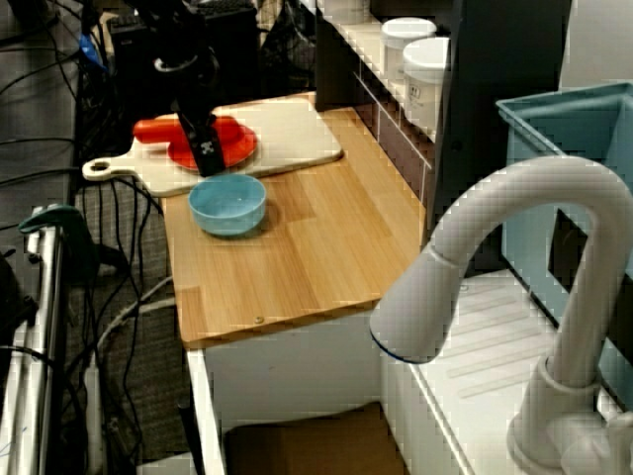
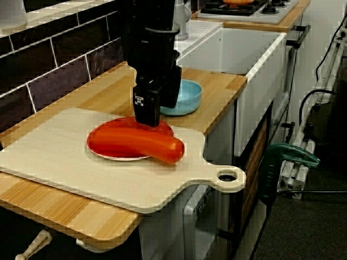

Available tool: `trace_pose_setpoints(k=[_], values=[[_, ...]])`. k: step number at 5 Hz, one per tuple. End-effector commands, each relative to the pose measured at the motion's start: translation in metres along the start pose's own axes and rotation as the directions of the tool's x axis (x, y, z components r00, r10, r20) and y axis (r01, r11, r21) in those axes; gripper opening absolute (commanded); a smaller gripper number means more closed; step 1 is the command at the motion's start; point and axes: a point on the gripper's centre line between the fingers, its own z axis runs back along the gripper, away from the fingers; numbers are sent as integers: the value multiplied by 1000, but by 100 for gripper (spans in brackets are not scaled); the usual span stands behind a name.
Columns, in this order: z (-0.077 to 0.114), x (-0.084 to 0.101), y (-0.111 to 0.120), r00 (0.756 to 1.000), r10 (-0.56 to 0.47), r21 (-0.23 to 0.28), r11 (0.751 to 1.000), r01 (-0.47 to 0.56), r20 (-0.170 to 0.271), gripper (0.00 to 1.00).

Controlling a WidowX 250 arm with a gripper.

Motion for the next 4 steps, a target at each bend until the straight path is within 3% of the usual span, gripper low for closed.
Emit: trace_pose_setpoints(k=[1, 2, 4], values=[[-7, 8, 1, 1000, 10, 22, 1000, -10, 15, 100], [-8, 10, 1, 1000, 21, 12, 1000, -21, 2, 100], [-4, 12, -23, 998, 28, -32, 999, -30, -52, 100]])
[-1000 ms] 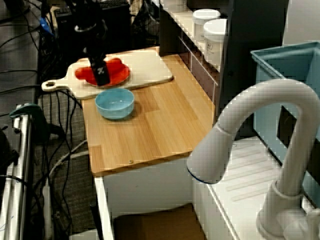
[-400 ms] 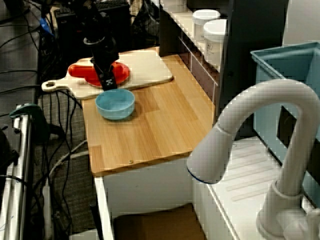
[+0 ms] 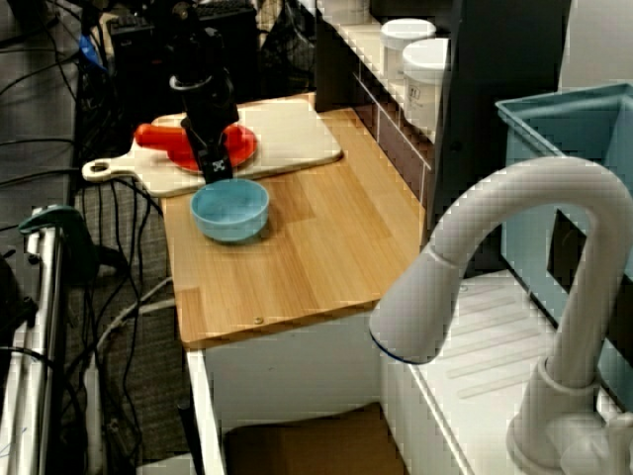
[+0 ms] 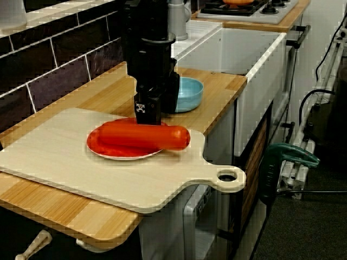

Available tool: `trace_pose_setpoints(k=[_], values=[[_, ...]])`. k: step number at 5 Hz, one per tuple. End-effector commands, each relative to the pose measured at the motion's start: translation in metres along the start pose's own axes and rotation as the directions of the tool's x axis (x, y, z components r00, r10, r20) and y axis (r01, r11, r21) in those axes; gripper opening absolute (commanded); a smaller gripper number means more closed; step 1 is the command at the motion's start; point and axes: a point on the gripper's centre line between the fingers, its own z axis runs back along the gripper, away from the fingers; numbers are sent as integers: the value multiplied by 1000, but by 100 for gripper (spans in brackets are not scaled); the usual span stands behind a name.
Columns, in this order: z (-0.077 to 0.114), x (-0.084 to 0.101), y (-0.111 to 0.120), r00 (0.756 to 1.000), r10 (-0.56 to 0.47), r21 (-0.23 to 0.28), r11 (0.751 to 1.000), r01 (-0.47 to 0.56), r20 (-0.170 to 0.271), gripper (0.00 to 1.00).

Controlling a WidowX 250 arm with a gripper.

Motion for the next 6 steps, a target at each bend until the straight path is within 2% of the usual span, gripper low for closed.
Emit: trace_pose_setpoints(k=[1, 3, 4, 6], values=[[12, 8, -34, 1000, 3, -34, 999, -3, -4, 100], [6, 14, -77, 1000, -8, -26, 1000, 8, -15, 100], [-2, 16, -90, 999, -33, 11, 999, 33, -21, 100], [8, 13, -85, 998, -43, -27, 999, 42, -52, 100]])
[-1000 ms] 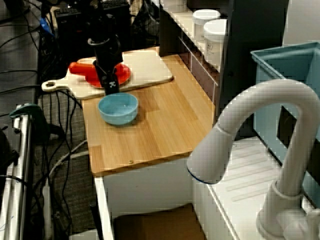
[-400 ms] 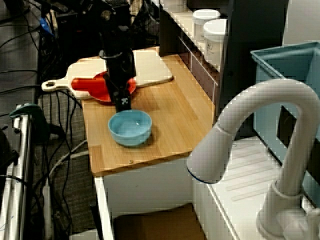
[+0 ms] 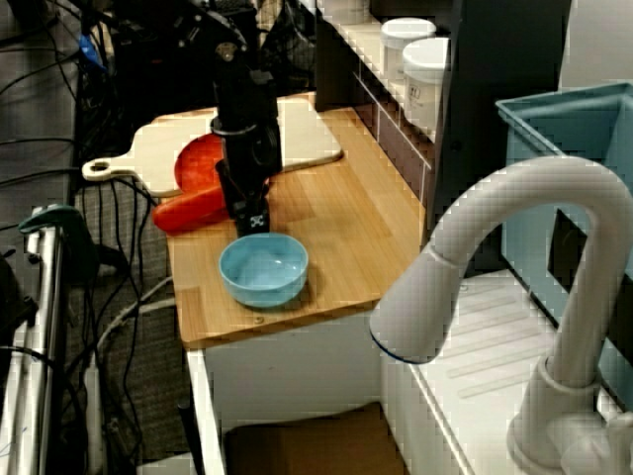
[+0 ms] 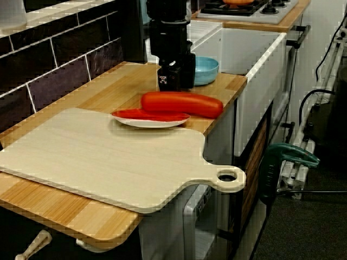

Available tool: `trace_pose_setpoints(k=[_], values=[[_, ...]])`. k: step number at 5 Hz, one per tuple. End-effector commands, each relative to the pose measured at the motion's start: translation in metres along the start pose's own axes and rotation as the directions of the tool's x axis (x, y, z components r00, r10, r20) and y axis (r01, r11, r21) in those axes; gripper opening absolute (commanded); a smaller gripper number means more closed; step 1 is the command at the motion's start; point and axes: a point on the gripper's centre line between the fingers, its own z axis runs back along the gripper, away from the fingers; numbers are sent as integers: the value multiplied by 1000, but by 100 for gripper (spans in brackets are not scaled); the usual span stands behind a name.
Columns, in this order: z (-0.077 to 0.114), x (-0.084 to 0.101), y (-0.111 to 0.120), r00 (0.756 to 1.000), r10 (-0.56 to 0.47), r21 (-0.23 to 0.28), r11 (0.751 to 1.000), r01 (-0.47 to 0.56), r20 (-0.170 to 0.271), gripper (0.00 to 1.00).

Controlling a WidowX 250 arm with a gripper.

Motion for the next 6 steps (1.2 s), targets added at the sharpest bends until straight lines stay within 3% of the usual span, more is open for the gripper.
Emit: trace_pose_setpoints(k=[1, 3, 4, 5, 6], values=[[22, -3, 8, 1000, -18, -33, 999, 19, 13, 100], [30, -13, 21, 1000, -24, -45, 999, 24, 20, 100], [26, -19, 26, 992, -106, -26, 994, 108, 65, 100], [23, -24, 27, 979, -186, -30, 982, 189, 80, 100], [24, -29, 20, 934, -348, -11, 937, 350, 84, 100]])
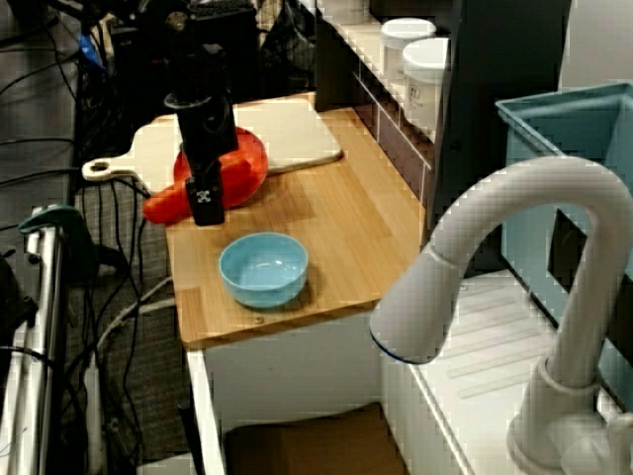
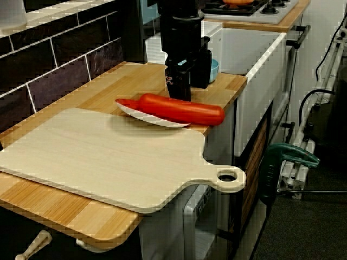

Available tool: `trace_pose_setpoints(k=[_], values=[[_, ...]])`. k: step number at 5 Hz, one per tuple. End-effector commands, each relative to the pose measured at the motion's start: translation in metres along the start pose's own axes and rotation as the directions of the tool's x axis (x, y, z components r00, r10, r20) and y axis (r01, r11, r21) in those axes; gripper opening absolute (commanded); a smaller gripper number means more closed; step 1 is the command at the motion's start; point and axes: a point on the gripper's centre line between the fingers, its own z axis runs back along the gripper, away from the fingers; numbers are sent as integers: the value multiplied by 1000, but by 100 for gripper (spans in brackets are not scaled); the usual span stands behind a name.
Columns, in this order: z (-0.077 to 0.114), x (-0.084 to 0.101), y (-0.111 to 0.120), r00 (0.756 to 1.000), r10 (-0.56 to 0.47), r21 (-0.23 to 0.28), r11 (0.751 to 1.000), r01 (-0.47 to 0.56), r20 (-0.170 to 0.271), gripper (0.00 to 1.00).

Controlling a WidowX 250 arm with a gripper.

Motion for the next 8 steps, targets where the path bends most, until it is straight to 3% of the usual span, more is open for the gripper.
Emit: trace_pose_setpoints(k=[1, 3, 4, 6, 8], values=[[10, 3, -14, 952, -303, 8, 953, 303, 51, 100], [11, 7, -28, 890, -450, 22, 893, 450, 65, 100], [5, 7, -30, 878, -477, -11, 878, 478, 48, 100], [-2, 1, -30, 868, -495, -16, 868, 496, 47, 100], [-11, 10, -36, 866, -500, -30, 865, 501, 34, 100]])
